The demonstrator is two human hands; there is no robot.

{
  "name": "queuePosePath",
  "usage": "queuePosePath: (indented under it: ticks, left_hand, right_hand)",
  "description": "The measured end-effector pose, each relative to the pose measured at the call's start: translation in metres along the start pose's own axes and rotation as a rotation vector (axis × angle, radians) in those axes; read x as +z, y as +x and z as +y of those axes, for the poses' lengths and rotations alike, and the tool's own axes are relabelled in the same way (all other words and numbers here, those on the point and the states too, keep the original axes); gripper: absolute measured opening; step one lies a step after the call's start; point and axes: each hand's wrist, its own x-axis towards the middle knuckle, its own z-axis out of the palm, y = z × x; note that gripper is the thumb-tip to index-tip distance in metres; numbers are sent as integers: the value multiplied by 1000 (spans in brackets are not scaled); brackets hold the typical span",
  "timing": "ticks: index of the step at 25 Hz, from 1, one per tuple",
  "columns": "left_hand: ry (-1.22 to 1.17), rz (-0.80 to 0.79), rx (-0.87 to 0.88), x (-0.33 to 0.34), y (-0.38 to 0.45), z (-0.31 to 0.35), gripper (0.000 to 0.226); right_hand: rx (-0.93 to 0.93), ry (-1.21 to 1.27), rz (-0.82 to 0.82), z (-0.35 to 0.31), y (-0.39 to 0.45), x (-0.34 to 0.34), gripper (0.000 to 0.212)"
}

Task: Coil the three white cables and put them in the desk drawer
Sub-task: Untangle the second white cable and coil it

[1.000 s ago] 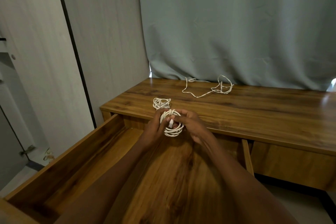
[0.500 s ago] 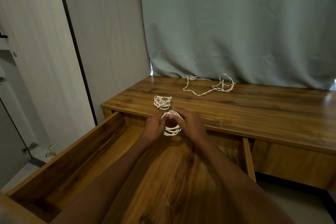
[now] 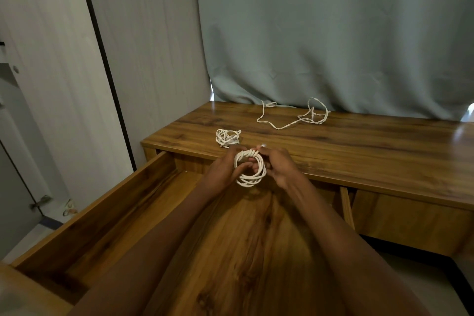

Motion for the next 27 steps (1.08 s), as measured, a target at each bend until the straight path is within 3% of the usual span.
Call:
queuePosePath:
  ticks: [2,4,8,12,15,17,20,23,27]
  left_hand:
    - [45,11,44,-4,-3,-2,42]
    - [43,37,59,-3,-6,-5,38]
    - [24,141,33,1,-5,-11,27]
    - [-49,195,-12,2,0,-4,21]
    - [-99,242,-65,4,3,2,17]
    - [-109,240,-71,5,3,2,15]
    - [-78,257,-90,1,0,-2,18]
    - [-69,315,-131,-5,3,-7,20]
    - [-84,336,-82,-8,5,-9,21]
  right_hand:
    - [127,86,-72,-6,-3,-3,15]
    - [121,89,-79,-4,-3,-1,8]
    - [-128,45,27,12,-5,8,31]
    - [-433,-204,99,23,-1,11,29]
    - [-528,-398,157,27,-3,12,21]
    - [-489,-474,131,27,-4,11,24]
    - [-311,-403,-58,22,-6,11,18]
    - [-337,-401,-144,24,-5,14,14]
    - [-267,-135,-167,23,-3,18,16]
